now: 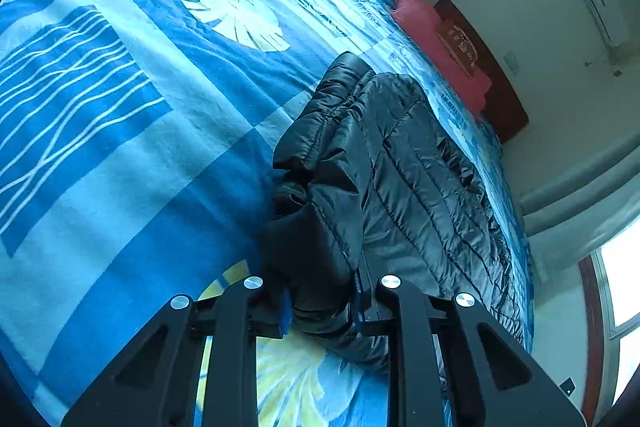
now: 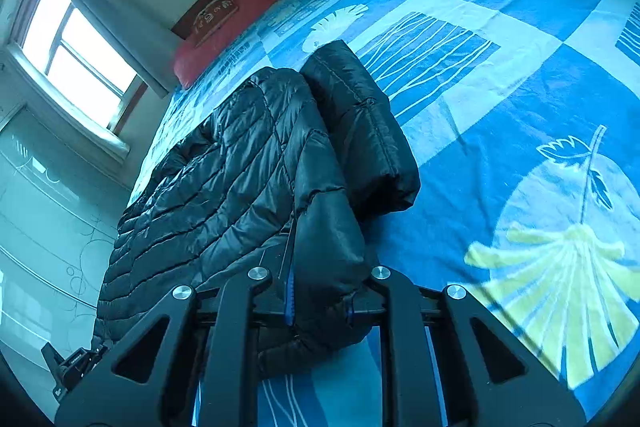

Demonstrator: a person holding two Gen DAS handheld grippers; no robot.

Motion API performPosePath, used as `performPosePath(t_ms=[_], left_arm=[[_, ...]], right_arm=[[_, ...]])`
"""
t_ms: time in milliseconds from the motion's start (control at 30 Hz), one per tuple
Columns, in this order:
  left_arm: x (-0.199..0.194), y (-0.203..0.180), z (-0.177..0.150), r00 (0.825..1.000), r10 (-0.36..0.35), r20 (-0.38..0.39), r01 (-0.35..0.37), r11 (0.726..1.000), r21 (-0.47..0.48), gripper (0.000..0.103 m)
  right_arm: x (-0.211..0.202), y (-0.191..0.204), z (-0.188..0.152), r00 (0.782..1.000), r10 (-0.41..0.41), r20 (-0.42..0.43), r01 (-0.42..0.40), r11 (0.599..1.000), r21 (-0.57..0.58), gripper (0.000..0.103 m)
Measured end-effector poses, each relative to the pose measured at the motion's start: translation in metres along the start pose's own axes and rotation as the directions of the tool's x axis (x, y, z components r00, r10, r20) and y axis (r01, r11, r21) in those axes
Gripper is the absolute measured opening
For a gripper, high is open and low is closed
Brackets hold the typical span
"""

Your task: Fold large clothes

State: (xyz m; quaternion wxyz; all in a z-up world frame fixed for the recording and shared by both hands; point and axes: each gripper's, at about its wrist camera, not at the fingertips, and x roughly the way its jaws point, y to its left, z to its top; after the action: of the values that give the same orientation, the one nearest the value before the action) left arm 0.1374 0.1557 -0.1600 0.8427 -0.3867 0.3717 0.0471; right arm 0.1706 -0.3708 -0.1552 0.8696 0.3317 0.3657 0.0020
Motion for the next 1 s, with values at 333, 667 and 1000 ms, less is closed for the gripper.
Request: performPosePath(t_ms=[333, 667, 1000], left_arm=[[-0.032, 0.018, -0.019, 1.000, 0.000, -0.025, 0.000, 1.000, -0.001, 0.022], [-0.069, 0.031, -0.041, 0.999, 0.016, -0.031, -0.016, 1.000, 0.013, 0.022], [-0.070, 0.037, -0.044, 0.997, 0.062, -0.055, -0.057, 0.995, 0.087, 0.036]], right_arm=[[-0.039, -0.014, -0.034, 0.999, 0.008, -0.034, -0.009, 1.000, -0.016, 0.016], [-0.071, -0.027, -0.057, 0.997, 0.013, -0.073, -0.014, 1.000, -0.012, 0.016], [-0.071, -0.040, -0.063, 0.996, -0.024, -0.089, 0.025, 1.000, 0.005, 0.036]])
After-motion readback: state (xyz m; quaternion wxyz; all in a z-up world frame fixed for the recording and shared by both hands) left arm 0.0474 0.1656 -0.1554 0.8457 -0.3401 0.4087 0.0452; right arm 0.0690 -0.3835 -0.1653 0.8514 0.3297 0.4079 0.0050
